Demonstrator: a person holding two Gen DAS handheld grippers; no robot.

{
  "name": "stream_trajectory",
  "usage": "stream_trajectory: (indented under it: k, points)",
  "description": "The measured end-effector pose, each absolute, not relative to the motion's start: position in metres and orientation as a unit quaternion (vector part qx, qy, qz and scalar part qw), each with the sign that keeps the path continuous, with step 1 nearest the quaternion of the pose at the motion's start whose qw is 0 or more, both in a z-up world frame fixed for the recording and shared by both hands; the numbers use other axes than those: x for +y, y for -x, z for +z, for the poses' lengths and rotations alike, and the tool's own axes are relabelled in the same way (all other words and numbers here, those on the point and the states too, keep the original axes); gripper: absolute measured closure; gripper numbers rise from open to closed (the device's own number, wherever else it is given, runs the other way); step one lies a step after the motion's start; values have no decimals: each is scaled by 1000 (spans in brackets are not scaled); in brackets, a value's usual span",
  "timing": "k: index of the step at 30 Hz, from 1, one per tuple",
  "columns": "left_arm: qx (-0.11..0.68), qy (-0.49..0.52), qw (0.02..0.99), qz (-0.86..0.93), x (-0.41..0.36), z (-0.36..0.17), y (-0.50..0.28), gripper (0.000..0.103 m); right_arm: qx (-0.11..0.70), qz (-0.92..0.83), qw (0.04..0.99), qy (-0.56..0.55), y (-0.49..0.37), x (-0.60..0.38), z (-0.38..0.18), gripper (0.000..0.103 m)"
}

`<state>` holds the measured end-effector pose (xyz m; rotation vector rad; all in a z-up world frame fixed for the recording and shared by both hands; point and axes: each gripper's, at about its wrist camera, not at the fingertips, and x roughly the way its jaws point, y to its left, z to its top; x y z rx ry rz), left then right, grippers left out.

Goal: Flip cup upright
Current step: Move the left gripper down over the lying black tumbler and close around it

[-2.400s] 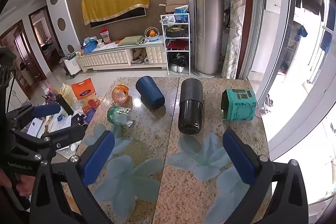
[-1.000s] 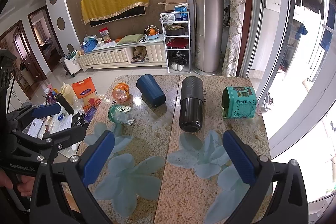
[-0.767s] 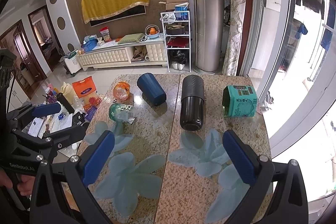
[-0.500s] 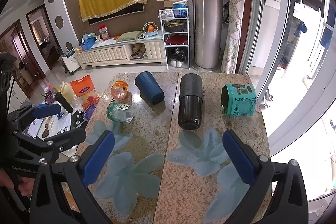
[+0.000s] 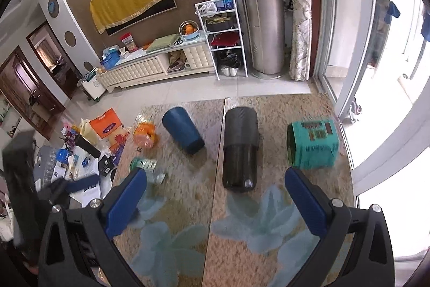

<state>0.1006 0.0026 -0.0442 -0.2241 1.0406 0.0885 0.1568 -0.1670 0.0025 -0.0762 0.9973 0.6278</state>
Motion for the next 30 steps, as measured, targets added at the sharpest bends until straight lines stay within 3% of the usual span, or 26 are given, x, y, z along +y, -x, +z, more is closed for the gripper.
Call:
stream_trajectory:
  k: [15, 30]
  points:
    - [556, 182, 809, 52, -19, -125, -204, 0, 587, 304, 748, 65, -270, -126, -65, 0]
    - [590, 205, 778, 69, -25, -180, -242, 0, 676, 280, 672, 116, -303, -98, -106, 0]
